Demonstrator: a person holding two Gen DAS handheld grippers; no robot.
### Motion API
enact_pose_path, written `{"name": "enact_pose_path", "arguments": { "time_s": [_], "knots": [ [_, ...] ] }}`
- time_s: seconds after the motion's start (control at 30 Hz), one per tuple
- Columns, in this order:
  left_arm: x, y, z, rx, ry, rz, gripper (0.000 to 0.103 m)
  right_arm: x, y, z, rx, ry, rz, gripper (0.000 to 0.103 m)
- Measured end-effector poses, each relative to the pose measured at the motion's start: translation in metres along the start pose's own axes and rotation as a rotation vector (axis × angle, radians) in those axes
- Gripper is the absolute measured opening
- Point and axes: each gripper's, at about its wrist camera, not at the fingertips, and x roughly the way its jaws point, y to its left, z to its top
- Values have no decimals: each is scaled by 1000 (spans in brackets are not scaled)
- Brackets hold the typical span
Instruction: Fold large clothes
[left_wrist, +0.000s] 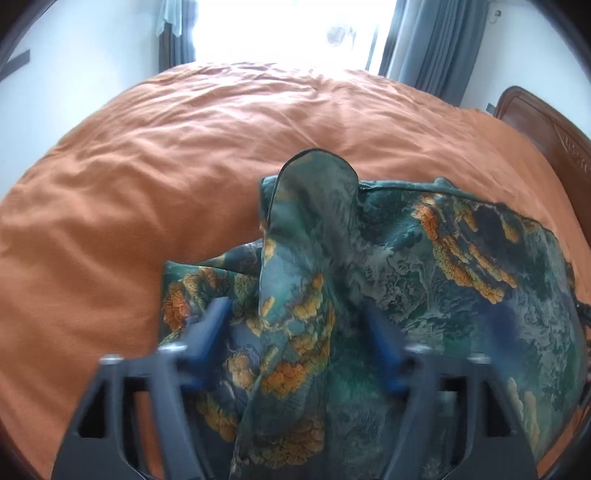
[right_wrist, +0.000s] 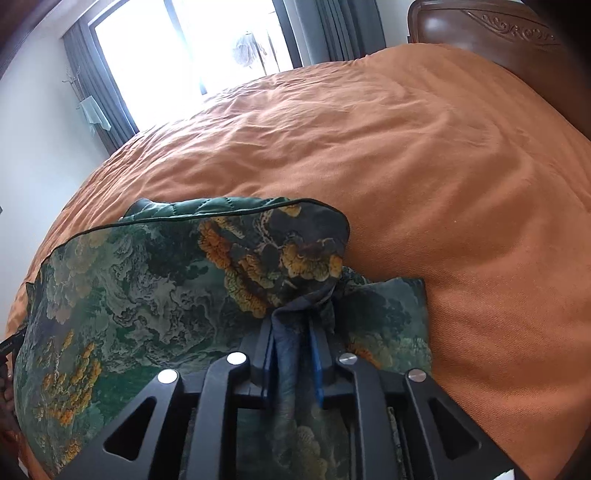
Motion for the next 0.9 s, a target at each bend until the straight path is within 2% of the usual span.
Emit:
{"name": "enact_pose_path", "arguments": {
  "time_s": [0.03,0.07,0.1,0.13,0.3,0.37,0.43,0.5,0.63,0.77,0.9],
  "knots": [
    [-9,-1,0,7,-18,3,95,-4,-2,3,16,-4,-4,52],
    [-22,-2,-1,18,-38,9,95,-8,-4,4,33,-6,0,66],
    [-32,-1,-3,21,-46,10,96,-16,-8,5,49,-12,20,84],
    [-42,0,-5,18,-54,2,96,-23,-9,5,55,-23,22,86],
    [-87,3,-24,24,-91,-24,101,-76,-1,-9,-40,-83,5,86],
    [-90,-1,-37,63,-77,3,102,-96,7,-22,-96,-93,8,86],
    [-80,-2,-49,111,-29,68,102,-114,14,-40,-133,-97,20,86],
    [-70,3,-58,117,14,115,102,-126,18,-54,-153,-101,34,86],
    [-91,6,-58,87,-20,106,101,-135,24,-85,-200,-64,-3,86],
    [-127,-22,-51,134,-98,36,102,-153,23,-111,-205,-71,-8,86],
    [-141,-77,-40,209,-112,-118,102,-167,20,-128,-148,-85,28,86]
  ]
}}
